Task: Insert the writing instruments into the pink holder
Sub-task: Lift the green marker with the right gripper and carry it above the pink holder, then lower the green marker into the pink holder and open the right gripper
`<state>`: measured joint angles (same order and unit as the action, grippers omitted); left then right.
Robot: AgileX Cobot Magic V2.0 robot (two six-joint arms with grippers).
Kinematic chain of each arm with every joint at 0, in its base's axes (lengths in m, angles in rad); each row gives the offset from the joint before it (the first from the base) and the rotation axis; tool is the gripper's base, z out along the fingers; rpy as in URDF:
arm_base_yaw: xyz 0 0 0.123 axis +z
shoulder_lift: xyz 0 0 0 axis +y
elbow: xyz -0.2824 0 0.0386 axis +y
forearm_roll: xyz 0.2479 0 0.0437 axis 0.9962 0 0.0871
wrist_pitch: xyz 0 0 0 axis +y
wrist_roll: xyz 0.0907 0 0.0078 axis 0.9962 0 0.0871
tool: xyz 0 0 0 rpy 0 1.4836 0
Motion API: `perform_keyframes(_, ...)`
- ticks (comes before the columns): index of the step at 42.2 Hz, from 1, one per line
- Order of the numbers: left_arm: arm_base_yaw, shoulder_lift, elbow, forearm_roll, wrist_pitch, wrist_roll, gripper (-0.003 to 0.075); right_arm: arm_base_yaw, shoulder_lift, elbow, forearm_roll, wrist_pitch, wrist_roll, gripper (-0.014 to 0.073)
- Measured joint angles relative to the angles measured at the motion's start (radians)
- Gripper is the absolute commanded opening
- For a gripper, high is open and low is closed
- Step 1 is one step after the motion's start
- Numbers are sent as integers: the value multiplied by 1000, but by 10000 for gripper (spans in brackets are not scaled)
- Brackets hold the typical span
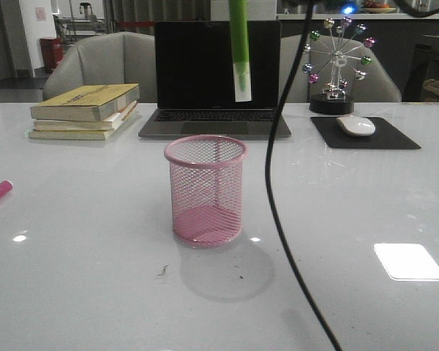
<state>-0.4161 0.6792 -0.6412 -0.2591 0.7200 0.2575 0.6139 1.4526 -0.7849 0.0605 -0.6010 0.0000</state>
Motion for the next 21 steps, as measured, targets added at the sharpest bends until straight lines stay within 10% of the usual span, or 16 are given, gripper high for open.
perform_keyframes(12,0,0,0,0,0,0,433,4,231,0,-8,-180,0,123)
perform_keyframes(21,0,0,0,0,0,0,433,4,330,0,-26,-185,16,404)
